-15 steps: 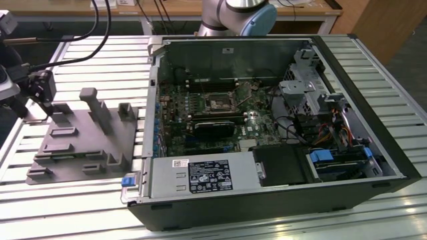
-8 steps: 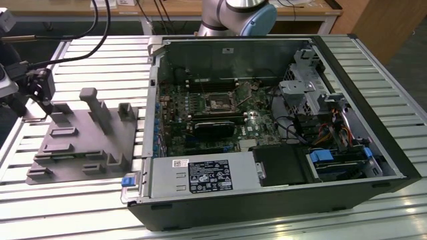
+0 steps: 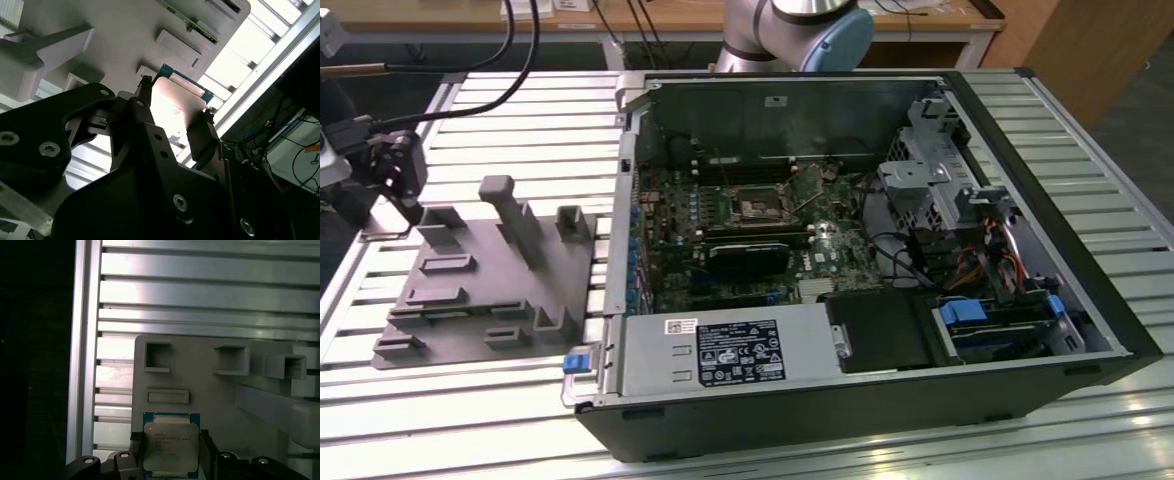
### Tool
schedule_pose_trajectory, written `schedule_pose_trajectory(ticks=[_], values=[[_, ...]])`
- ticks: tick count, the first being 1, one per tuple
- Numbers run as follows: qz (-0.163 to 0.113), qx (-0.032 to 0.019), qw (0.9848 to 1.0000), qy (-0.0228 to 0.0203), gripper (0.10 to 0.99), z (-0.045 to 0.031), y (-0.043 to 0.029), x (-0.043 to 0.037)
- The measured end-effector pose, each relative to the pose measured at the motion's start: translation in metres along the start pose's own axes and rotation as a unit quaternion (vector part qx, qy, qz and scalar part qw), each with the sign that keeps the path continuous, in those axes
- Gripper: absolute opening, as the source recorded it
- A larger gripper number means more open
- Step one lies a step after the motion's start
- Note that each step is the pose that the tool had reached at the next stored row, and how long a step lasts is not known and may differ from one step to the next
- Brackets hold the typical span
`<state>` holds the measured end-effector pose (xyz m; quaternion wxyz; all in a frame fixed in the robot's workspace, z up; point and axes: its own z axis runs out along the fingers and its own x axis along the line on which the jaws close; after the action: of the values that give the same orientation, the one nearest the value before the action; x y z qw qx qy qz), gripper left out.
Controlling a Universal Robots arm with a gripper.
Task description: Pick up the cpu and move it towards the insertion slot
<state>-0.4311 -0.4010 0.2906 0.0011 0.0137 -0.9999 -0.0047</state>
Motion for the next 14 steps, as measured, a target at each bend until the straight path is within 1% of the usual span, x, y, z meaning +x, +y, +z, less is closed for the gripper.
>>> schedule_pose_trajectory(ticks=[14], values=[[0.0, 0.0, 1.0, 0.0, 0.533, -0.0089, 0.0003, 0.0]])
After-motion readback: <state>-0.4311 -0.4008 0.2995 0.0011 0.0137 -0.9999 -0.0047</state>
